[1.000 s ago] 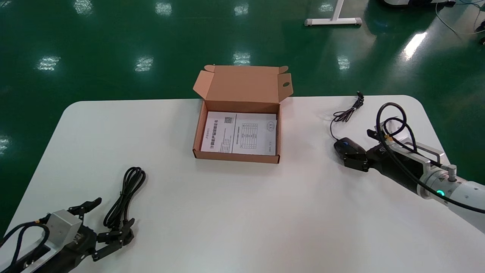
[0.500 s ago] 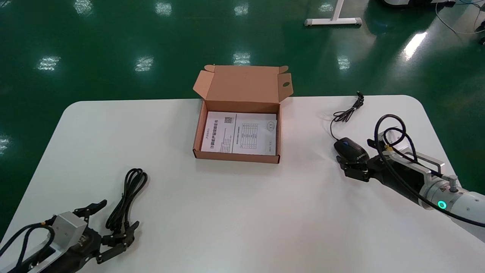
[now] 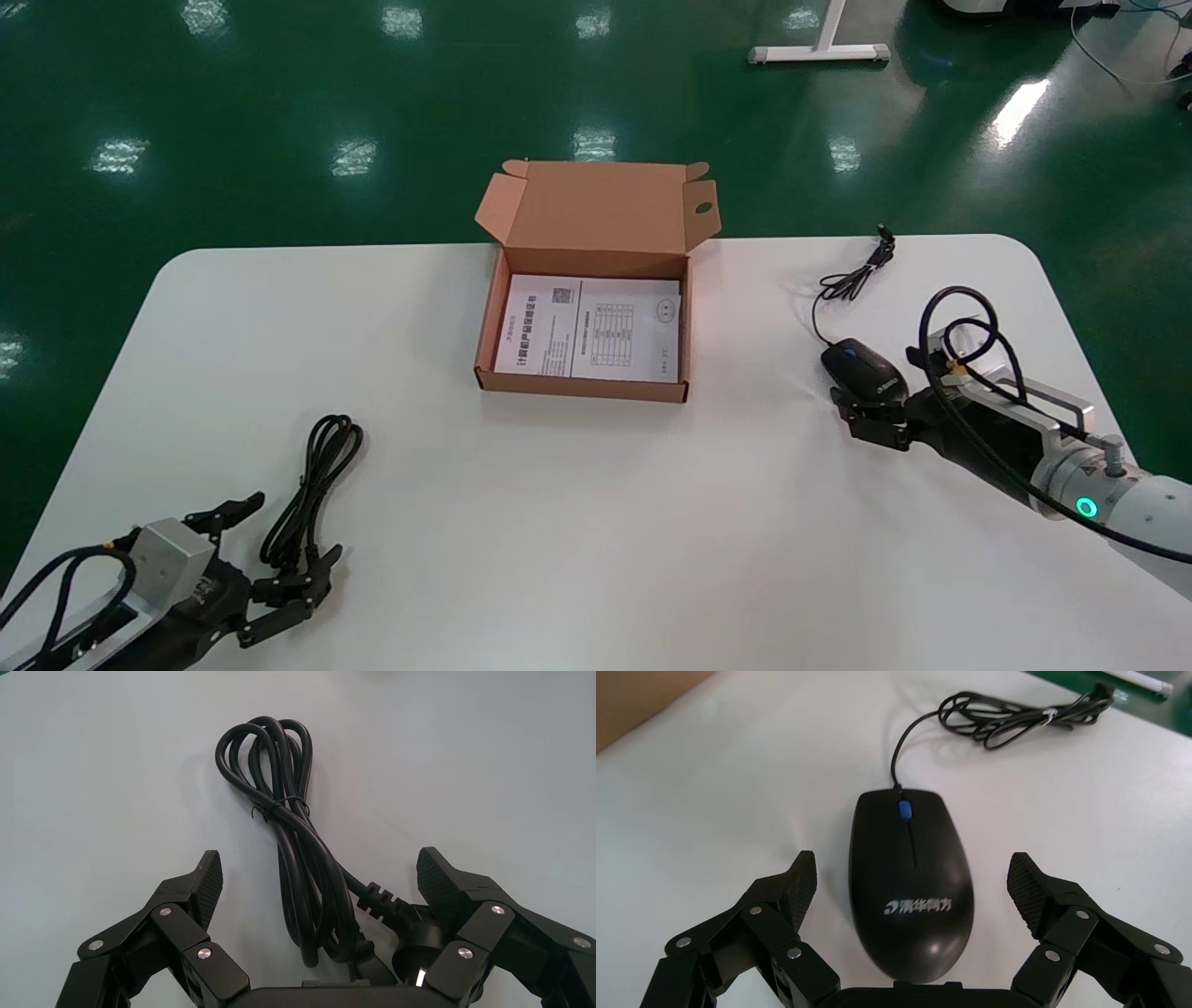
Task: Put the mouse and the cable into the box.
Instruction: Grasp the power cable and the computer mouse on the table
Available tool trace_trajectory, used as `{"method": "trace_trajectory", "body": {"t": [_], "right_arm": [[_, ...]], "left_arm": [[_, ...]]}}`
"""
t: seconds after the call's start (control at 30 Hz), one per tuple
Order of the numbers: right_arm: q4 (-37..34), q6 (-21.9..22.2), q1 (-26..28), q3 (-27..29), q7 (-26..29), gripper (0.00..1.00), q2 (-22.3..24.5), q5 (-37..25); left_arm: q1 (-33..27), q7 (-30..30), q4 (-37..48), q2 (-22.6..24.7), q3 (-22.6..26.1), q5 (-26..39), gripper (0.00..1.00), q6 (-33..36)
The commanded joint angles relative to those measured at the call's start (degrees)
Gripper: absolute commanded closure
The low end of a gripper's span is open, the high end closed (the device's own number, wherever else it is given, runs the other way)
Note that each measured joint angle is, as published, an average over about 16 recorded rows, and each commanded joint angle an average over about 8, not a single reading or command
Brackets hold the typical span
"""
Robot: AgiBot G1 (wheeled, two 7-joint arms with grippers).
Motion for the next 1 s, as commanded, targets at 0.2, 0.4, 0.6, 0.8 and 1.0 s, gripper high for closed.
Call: {"method": "trace_trajectory", "body": {"t": [0.2,0.4,0.6,0.8,1.0], "right_arm": [[0.1,-0.5,-0.2,0.0,0.1,0.00,0.1,0.4],[0.6,-1.7,-0.3,0.0,0.2,0.06,0.4,1.0],[0.7,-2.0,-0.3,0.0,0.2,0.79,0.5,1.2],[0.5,-1.7,-0.3,0.0,0.2,1.00,0.4,1.1],[0.4,-1.5,-0.3,0.0,0.2,1.00,0.4,1.0]], "left_arm": [[-0.1,-0.2,0.0,-0.1,0.2,0.1,0.00,-0.1],[-0.1,-0.3,0.0,-0.1,0.2,0.0,0.34,-0.1],[-0.1,-0.3,0.0,-0.1,0.3,0.0,0.88,-0.1],[-0.1,-0.3,0.0,-0.1,0.3,0.0,1.00,-0.1],[-0.1,-0.3,0.0,-0.1,0.3,0.1,1.00,-0.1]]}}
